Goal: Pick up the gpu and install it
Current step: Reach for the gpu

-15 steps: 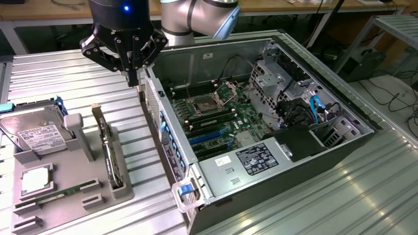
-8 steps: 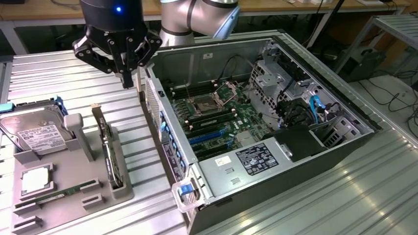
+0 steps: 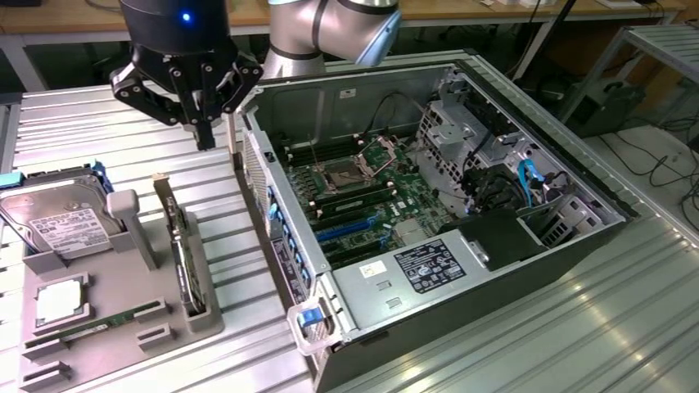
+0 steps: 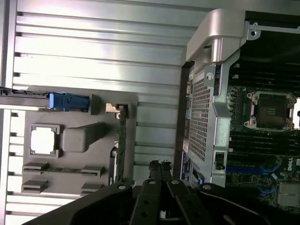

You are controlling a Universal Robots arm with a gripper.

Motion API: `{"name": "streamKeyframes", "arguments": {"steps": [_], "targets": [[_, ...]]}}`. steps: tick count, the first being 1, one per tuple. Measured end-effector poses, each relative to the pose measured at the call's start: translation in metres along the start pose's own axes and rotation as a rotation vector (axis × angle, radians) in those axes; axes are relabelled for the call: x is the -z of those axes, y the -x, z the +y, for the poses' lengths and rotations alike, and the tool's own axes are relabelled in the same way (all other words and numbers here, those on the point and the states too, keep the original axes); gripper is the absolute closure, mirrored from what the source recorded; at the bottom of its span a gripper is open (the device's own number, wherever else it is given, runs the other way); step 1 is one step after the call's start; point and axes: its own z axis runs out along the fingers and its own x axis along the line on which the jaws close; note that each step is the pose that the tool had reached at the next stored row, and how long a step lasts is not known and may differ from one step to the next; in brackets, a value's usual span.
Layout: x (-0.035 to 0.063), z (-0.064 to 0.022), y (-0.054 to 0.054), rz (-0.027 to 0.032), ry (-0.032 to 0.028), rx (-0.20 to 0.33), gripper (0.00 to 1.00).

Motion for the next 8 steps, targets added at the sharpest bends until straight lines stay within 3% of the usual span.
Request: {"name": "streamKeyframes", "arguments": {"steps": [8], "targets": [[0.0000, -0.0007, -0.0091, 0.0004, 0.0002, 0.009, 0.89]]}}
